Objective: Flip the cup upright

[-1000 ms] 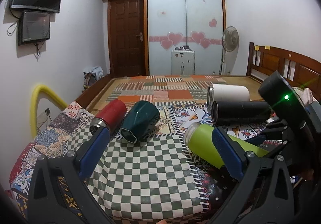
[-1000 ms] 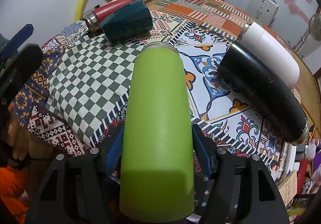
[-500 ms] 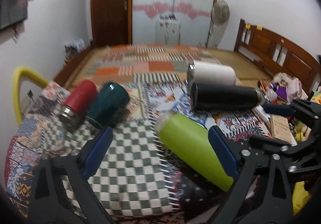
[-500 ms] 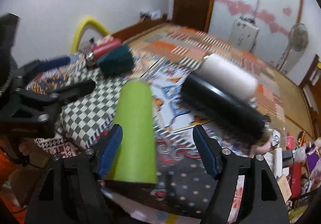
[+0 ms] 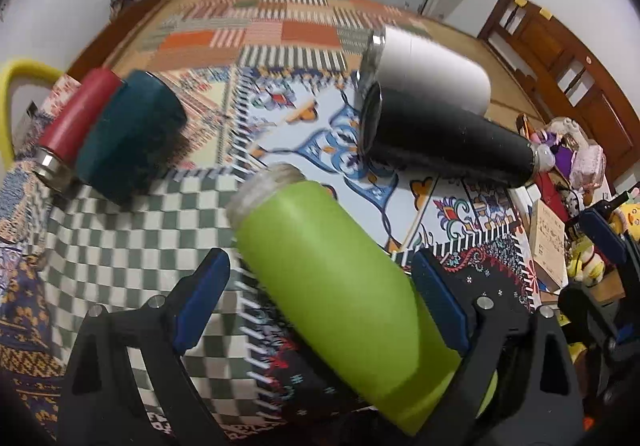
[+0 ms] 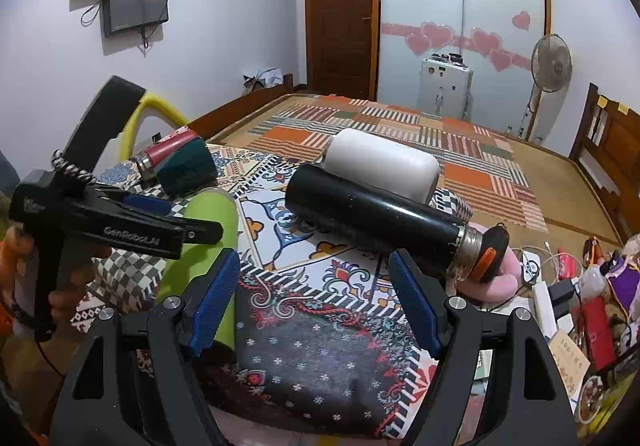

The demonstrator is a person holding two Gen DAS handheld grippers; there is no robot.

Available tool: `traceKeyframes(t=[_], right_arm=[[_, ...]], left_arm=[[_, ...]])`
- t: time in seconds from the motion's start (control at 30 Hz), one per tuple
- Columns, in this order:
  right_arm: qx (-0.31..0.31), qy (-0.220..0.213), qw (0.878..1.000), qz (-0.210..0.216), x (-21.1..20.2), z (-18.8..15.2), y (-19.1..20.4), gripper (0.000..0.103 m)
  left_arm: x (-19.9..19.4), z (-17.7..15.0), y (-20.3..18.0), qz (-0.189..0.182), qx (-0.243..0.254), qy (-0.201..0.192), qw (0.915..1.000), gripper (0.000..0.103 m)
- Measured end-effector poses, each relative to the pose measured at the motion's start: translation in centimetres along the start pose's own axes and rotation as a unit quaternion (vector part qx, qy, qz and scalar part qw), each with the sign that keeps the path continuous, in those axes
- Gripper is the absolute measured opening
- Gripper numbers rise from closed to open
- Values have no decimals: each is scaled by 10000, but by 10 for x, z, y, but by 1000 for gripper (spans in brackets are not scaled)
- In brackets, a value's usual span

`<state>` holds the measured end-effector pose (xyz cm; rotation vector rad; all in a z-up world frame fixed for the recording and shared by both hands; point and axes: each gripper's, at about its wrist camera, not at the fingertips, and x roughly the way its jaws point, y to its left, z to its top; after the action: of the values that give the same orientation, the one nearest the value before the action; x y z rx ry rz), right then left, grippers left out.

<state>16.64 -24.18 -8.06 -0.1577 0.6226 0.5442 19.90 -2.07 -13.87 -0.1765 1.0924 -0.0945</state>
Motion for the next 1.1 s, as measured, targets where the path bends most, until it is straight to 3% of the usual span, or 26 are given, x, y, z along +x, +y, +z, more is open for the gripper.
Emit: traceKeyframes(t=[0.27,0.4,0.6,0.7,1.1], right_arm=[[56,-53,10000,4,4,-11,-11,74],[120,-67,9999,45,5,-14,-15,74],[135,-81,9999,-31,3,-16,-17,74],[146,-90,9998,-59,1,-16,-17,74],[175,-293,9994,-18,-6,-7,-11,74]], left_arm=[[20,12,0,-51,-225,261,9994,93],[31,18,11,-170,-574,424,9973,86],[28,25,13,-357,-475,426,9973,72],[16,27,15,-581,-416,246,9971,66],[-36,27,9,-727,0,-541,9959,63]])
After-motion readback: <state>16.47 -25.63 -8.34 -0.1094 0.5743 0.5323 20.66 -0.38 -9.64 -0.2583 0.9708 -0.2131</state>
